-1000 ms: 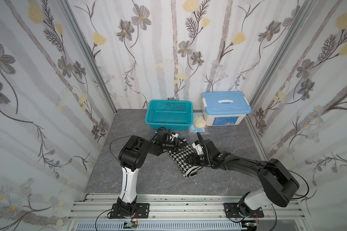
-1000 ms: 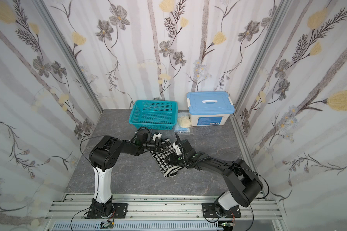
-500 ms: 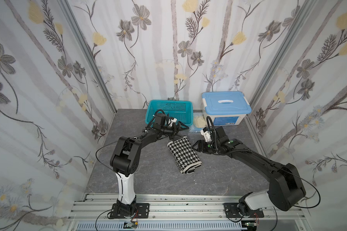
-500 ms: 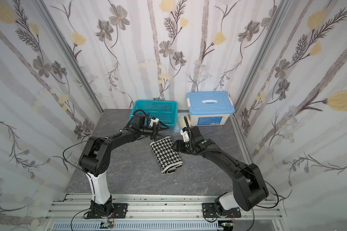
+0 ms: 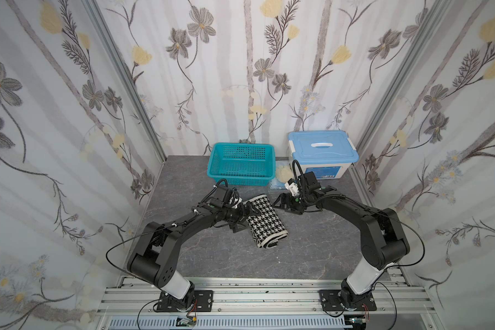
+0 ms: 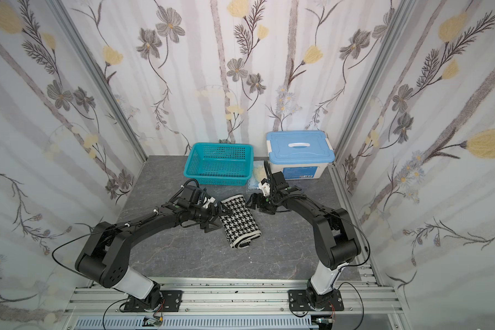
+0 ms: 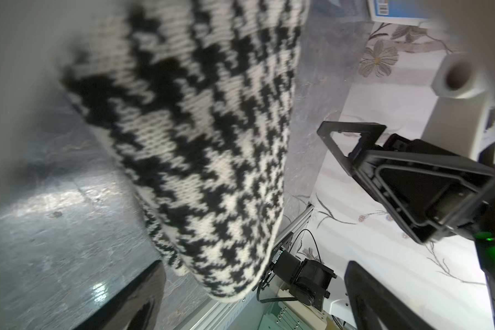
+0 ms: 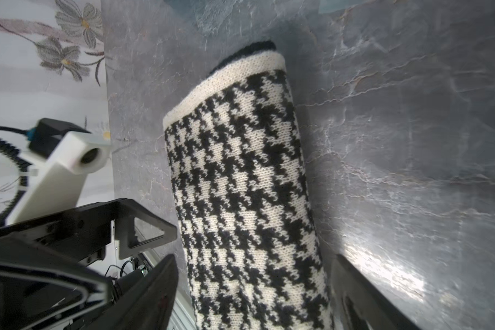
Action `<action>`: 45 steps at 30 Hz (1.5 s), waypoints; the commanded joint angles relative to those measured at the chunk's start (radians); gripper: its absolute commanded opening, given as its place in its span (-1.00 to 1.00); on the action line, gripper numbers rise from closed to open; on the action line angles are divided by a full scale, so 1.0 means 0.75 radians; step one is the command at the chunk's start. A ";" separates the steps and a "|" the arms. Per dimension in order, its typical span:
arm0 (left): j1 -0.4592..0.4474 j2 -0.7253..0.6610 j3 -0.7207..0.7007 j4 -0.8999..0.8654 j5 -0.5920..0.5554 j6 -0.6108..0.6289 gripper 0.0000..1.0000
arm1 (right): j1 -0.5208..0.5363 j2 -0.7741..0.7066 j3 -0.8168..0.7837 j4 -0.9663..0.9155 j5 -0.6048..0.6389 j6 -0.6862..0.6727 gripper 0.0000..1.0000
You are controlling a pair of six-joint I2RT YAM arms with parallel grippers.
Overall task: Roll up the scarf and place it into the basket
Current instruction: Pick up the scarf at the center of the board.
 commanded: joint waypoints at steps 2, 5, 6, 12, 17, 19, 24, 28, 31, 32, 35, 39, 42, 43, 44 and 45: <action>-0.028 0.097 -0.023 0.296 -0.043 -0.122 1.00 | 0.000 0.043 -0.025 0.061 -0.124 -0.072 0.72; -0.045 0.161 -0.012 0.336 -0.066 -0.133 1.00 | 0.007 0.060 -0.064 0.096 -0.156 -0.069 0.71; -0.048 0.173 -0.016 0.336 -0.079 -0.133 1.00 | 0.009 0.062 -0.083 0.124 -0.168 -0.058 0.71; -0.047 0.163 -0.064 0.286 -0.115 -0.099 1.00 | 0.035 0.096 -0.136 0.223 -0.206 -0.009 0.66; -0.046 0.056 -0.036 0.081 -0.139 0.038 1.00 | 0.060 0.134 -0.154 0.247 -0.180 0.009 0.61; -0.045 0.043 -0.047 0.033 -0.166 0.063 1.00 | 0.060 0.144 -0.168 0.261 -0.175 0.018 0.58; -0.028 0.087 -0.090 0.069 -0.216 0.056 1.00 | 0.063 0.137 -0.182 0.262 -0.165 0.019 0.39; -0.010 0.157 -0.057 0.070 -0.233 0.092 0.98 | 0.063 0.134 -0.191 0.265 -0.163 0.018 0.24; -0.009 0.192 -0.036 0.067 -0.232 0.122 0.97 | 0.068 0.136 -0.187 0.261 -0.166 0.018 0.21; -0.008 0.216 -0.035 0.083 -0.223 0.128 0.95 | 0.068 0.136 -0.187 0.264 -0.167 0.018 0.20; -0.009 0.309 -0.039 0.175 -0.183 0.130 0.87 | 0.071 0.144 -0.180 0.264 -0.167 0.023 0.21; -0.011 0.428 -0.040 0.332 -0.132 0.090 0.67 | 0.072 0.160 -0.181 0.281 -0.173 0.040 0.21; -0.013 0.483 -0.034 0.411 -0.099 0.056 0.42 | 0.075 0.165 -0.182 0.293 -0.165 0.055 0.21; -0.012 0.491 -0.033 0.428 -0.092 0.048 0.28 | 0.075 0.167 -0.183 0.300 -0.164 0.062 0.21; -0.013 0.494 -0.029 0.437 -0.086 0.041 0.13 | 0.077 0.167 -0.181 0.302 -0.160 0.068 0.21; -0.013 0.496 -0.024 0.436 -0.083 0.041 0.02 | 0.078 0.167 -0.179 0.304 -0.157 0.068 0.21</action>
